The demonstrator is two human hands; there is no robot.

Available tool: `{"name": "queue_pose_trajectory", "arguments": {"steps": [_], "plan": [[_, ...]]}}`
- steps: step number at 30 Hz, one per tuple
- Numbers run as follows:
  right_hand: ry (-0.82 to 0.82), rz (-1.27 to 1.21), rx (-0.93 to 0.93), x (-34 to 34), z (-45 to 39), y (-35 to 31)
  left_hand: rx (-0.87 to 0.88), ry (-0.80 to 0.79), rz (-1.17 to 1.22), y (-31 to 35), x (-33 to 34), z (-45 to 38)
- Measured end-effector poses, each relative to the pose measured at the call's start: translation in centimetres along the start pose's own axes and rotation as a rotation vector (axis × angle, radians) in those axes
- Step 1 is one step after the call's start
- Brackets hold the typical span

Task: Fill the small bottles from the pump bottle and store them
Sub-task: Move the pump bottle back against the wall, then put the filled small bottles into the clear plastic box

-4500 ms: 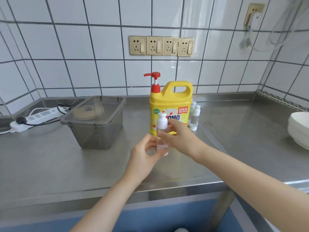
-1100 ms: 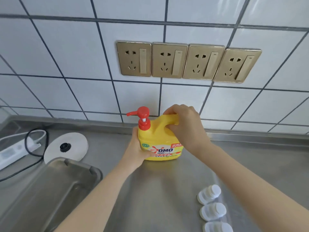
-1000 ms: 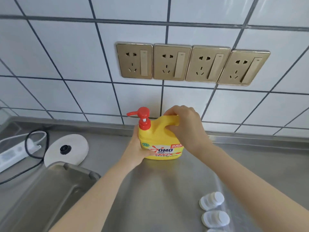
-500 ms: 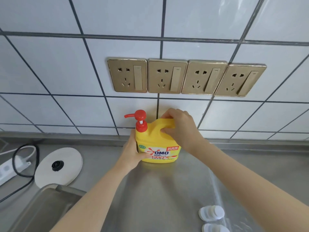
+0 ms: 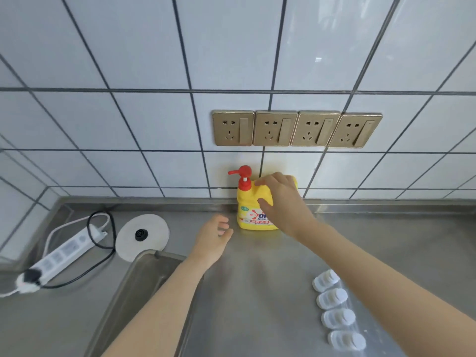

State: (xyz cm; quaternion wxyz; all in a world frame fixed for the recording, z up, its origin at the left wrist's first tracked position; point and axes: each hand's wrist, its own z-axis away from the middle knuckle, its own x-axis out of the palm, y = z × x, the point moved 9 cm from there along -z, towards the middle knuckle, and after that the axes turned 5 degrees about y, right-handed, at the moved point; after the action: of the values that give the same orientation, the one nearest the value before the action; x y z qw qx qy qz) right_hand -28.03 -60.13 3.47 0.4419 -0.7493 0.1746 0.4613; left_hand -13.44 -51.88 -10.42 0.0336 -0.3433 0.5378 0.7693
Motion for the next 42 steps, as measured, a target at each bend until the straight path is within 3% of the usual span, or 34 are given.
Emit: {"name": "queue_pose_trajectory", "arguments": {"steps": [7, 12, 16, 20, 24, 30, 37, 42], "plan": [[-0.24, -0.23, 0.215, 7.3, 7.9, -3.9, 0.153, 0.044, -0.138, -1.7, -6.8, 7.0], [-0.429, -0.383, 0.429, 13.6, 13.4, -5.9, 0.201, 0.269, -0.276, -4.1, -12.9, 10.7], [-0.475, -0.515, 0.613, 16.8, 16.8, -7.1, 0.015, 0.395, -0.253, -7.9, -16.8, 12.3], [-0.505, -0.693, 0.784, 18.7, 18.9, -7.9, -0.254, 0.342, -0.119, -12.3, -17.0, 13.6], [-0.492, -0.813, 0.895, 18.5, 19.2, -7.5, -0.323, 0.369, -0.01, -13.1, -16.4, 14.7], [-0.355, -0.769, 0.884, 15.6, 19.5, -4.1, -0.338, 0.407, 0.132, -10.7, -13.8, 16.5], [-0.127, -0.523, 0.826, 9.3, 22.3, 3.2, -0.33, 0.263, 0.184, -7.1, -5.5, 18.6], [-0.076, -0.452, 0.868, 6.8, 24.6, 7.5, -0.302, 0.188, 0.151, -5.2, -1.0, 19.7]]}}
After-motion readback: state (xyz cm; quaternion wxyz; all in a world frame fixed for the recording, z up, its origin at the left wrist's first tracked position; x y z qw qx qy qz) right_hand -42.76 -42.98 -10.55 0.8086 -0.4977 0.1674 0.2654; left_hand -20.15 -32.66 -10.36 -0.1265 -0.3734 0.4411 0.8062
